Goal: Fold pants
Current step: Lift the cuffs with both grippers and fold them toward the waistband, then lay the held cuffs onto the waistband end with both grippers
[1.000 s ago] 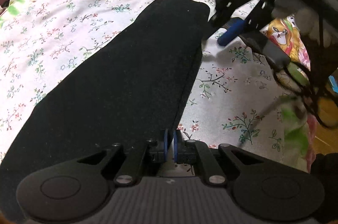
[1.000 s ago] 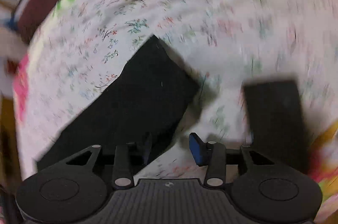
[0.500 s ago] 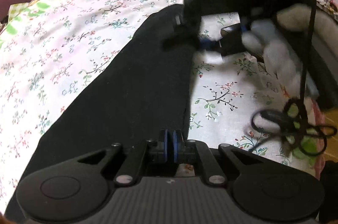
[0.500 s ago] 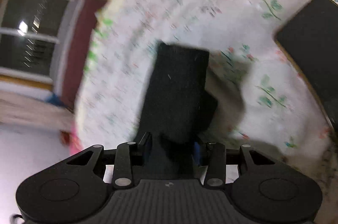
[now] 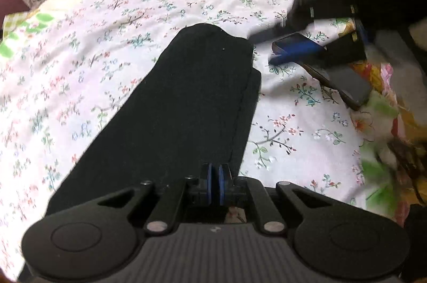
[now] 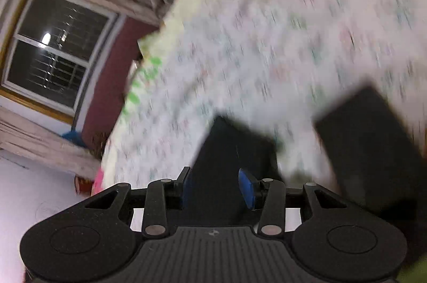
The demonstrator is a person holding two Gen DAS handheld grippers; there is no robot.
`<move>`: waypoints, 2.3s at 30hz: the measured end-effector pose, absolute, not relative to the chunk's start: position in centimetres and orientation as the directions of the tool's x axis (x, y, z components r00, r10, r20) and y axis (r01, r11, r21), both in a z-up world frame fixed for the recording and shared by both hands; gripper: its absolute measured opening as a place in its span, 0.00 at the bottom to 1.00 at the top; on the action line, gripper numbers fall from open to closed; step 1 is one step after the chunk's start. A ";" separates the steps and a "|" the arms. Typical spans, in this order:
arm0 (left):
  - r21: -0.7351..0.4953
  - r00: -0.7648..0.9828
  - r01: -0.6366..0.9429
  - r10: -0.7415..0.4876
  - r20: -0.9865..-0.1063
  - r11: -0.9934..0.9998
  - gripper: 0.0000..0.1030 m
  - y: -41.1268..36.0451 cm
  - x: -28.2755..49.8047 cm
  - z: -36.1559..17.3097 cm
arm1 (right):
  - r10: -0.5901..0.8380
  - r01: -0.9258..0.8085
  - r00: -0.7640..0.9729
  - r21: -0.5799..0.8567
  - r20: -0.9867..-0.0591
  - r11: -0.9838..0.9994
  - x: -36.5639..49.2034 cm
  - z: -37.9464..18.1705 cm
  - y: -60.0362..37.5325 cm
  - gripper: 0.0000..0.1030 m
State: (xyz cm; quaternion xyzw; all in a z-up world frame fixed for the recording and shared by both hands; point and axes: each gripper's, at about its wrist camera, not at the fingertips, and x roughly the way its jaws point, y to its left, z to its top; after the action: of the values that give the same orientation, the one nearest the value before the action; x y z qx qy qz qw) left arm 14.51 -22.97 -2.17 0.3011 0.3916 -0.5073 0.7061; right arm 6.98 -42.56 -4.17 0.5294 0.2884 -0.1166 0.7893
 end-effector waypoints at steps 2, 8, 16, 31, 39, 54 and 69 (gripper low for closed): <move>0.050 0.191 0.954 -0.472 -0.861 0.295 0.16 -23.3 14.5 -2.4 | 0.137 0.499 0.795 0.765 -0.591 0.407 7.6 -5.0 -41.8 0.32; 0.065 0.222 0.938 -0.445 -0.868 0.340 0.16 -21.6 13.7 -2.8 | 0.146 0.534 0.763 0.741 -0.630 0.407 9.6 -5.6 -41.9 0.33; 0.068 0.262 0.909 -0.437 -0.860 0.411 0.17 -18.7 13.0 -2.9 | 0.197 0.556 0.715 0.716 -0.671 0.422 9.4 -6.4 -40.6 0.33; 0.051 0.305 0.861 -0.434 -0.848 0.505 0.17 -14.9 12.8 -2.6 | 0.265 0.532 0.667 0.694 -0.697 0.486 9.1 -4.9 -39.2 0.00; 0.037 0.288 0.872 -0.450 -0.845 0.488 0.17 -15.9 12.8 -2.5 | 0.126 0.631 0.678 0.662 -0.724 0.405 9.3 -6.4 -41.3 0.11; 0.032 0.261 0.893 -0.457 -0.851 0.450 0.17 -16.6 12.7 -2.7 | -0.015 0.651 0.719 0.666 -0.694 0.364 8.6 -6.5 -42.7 0.22; -0.064 0.244 0.855 -0.509 -0.826 0.514 0.17 -17.3 13.1 -2.4 | -0.017 0.655 0.708 0.647 -0.706 0.390 9.6 -6.7 -44.1 0.00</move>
State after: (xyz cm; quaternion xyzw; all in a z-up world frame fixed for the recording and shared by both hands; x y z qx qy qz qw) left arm 13.08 -17.32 -2.39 0.2056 0.4212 -0.4479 0.7614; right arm 9.60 -44.11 -6.74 0.5074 0.3143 -0.2178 0.7723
